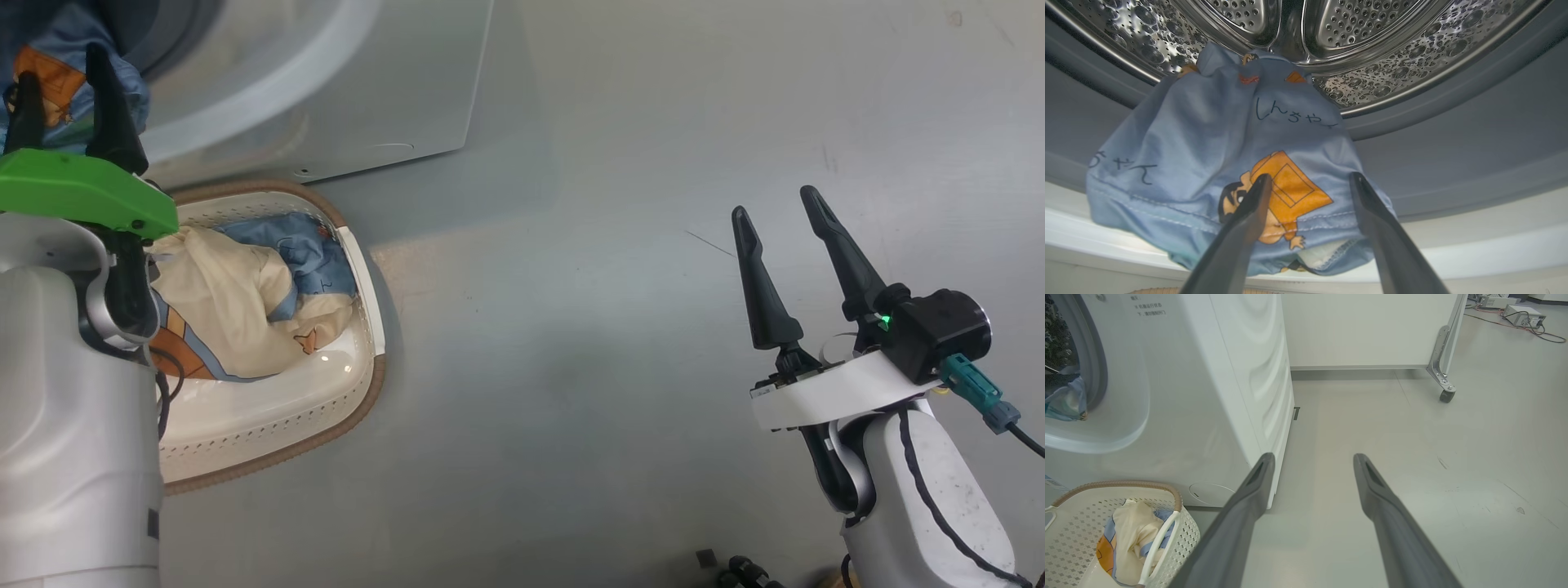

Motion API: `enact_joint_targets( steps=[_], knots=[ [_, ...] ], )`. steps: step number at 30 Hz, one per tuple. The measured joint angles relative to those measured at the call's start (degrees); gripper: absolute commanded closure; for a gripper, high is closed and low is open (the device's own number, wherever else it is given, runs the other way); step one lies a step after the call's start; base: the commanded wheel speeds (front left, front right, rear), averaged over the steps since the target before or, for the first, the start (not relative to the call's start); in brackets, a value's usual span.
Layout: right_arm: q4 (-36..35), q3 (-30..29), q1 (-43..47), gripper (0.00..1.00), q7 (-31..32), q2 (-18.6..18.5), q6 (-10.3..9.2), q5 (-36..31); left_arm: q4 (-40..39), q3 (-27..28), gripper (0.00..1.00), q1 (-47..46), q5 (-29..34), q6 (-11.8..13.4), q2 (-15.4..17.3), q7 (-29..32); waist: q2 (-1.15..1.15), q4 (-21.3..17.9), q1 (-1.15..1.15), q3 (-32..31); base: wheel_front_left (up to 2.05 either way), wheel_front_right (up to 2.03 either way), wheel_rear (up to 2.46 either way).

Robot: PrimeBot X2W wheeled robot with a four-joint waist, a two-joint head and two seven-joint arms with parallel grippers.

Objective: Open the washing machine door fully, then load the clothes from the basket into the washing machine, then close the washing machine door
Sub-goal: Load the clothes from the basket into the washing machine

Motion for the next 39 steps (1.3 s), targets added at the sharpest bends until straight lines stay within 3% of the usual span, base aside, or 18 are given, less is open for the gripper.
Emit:
enact_joint_targets(
  steps=[15,16,17,19,22,24,34,37,39],
  knots=[
    [0.1,0.2,-0.5,0.00,0.0,0.0,0.00,0.0,5.5,-0.8,0.00,-4.9,1.3,0.0,3.3,5.2,0.00,-0.5,0.00,0.5,0.00,0.00,0.00],
    [0.1,0.3,-0.5,0.00,0.0,0.0,0.00,0.0,5.8,-0.9,0.03,-5.3,1.5,0.0,3.5,5.5,0.00,-0.5,0.00,0.5,0.00,0.00,0.00],
    [0.1,0.4,-0.5,0.00,0.0,0.0,0.00,0.0,6.0,-0.9,0.20,-5.7,1.6,0.0,3.7,5.9,0.00,-0.5,0.00,0.4,0.00,0.00,0.00],
    [0.1,0.7,-0.5,0.00,0.0,0.0,0.00,0.0,6.9,-0.9,0.35,-6.4,1.9,0.0,3.9,6.5,0.00,-0.6,0.00,0.4,0.00,0.00,0.00],
    [0.2,1.2,-0.5,0.00,0.0,0.1,0.00,0.0,7.8,-1.0,0.41,-6.9,1.9,0.0,4.0,7.2,0.00,-0.7,0.00,0.3,0.00,0.00,0.00],
    [0.3,1.4,-0.5,0.00,0.0,0.1,0.00,0.0,8.8,-1.1,0.50,-7.5,2.2,0.0,4.4,7.8,0.00,-0.8,0.00,0.3,0.00,0.00,0.00],
    [0.5,1.6,-0.5,0.00,0.0,0.1,0.00,0.0,11.7,-1.3,0.66,-9.0,2.6,0.4,5.6,8.4,0.00,-1.6,0.00,0.2,0.00,0.00,0.00],
    [0.5,1.6,-0.5,0.00,0.0,0.1,0.00,0.0,12.5,-1.4,0.78,-9.5,2.6,0.4,5.7,8.4,0.00,-1.8,0.00,0.2,0.00,0.00,0.00],
    [0.5,1.6,-0.5,0.00,0.0,0.1,0.00,0.0,13.0,-1.6,0.96,-9.9,2.9,0.4,5.7,8.4,0.00,-1.9,0.00,0.2,0.00,0.00,0.00]
  ],
)
